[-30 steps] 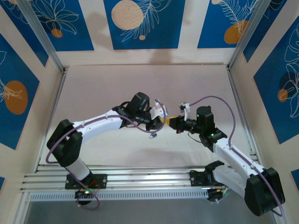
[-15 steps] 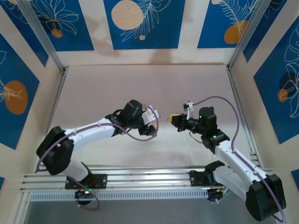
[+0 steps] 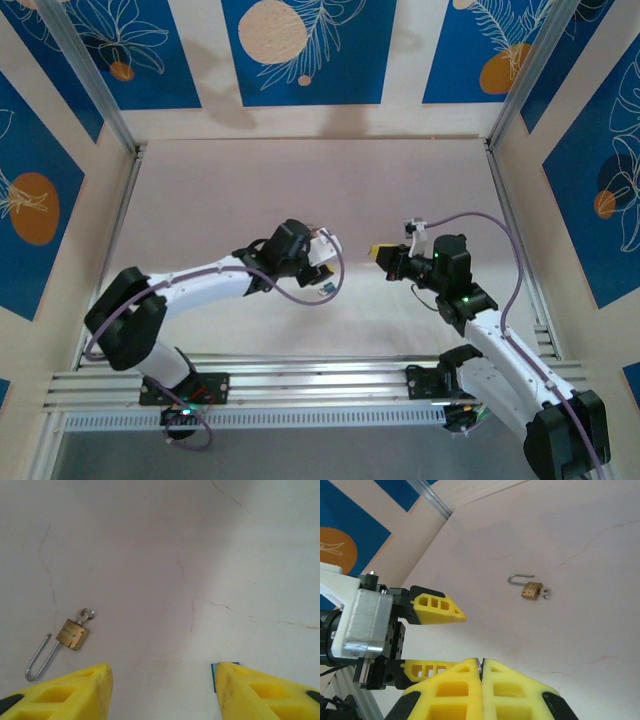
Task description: Unlock with the key
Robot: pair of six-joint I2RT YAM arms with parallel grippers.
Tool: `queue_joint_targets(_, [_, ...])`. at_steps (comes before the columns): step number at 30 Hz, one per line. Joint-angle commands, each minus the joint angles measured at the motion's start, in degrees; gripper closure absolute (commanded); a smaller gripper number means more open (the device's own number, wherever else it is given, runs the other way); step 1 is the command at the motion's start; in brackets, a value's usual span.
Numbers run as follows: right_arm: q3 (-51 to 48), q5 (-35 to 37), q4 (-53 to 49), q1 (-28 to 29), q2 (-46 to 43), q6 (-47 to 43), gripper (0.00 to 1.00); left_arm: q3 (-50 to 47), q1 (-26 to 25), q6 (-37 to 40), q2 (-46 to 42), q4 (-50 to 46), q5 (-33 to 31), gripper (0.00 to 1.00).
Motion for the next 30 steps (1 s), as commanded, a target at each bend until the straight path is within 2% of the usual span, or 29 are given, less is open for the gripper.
queue_joint_targets(1, [-1.03,0.8,-2.78,-1.3,-1.91,0.63,1.0,6.73,-0.99,-0.65,4.35,-14.54,2.22,0.46])
queue_joint_targets(4, [-1.34,0.8,-4.34,-2.28,-2.85,1.07,1.0,14.91,-1.23,1.36,10.07,-26.65,5.38,0.45])
queue_joint_targets(8, [-2.08,0.98,-5.54,-3.27,-3.8,1.38,1.0,18.72,-2.07,2.37,14.57,-33.68,8.13,0.44])
queue_joint_targets(12, [-2.74,0.78,-6.0,-4.18,-4.93,1.56,1.0,22.81,-2.13,1.96,20.44,-39.26,8.04,0.48])
queue_joint_targets(18, [-2.86,0.27,-7.25,-5.26,-5.63,1.28,1.0,26.32,-2.16,0.54,24.33,-40.52,9.58,0.51])
queue_joint_targets(23, [-3.0,-0.12,-7.41,-5.58,-6.43,1.48,1.0,28.85,-2.2,-0.94,27.18,-41.11,6.77,0.53])
queue_joint_targets(28, [-3.04,-0.39,-7.4,-5.7,-6.52,1.58,1.0,31.27,-2.18,-2.55,30.05,-43.09,4.5,0.59])
queue_joint_targets(30, [-2.98,-0.38,-7.53,-5.78,-6.61,1.59,1.0,31.56,-2.21,-3.07,30.56,-43.56,3.9,0.64])
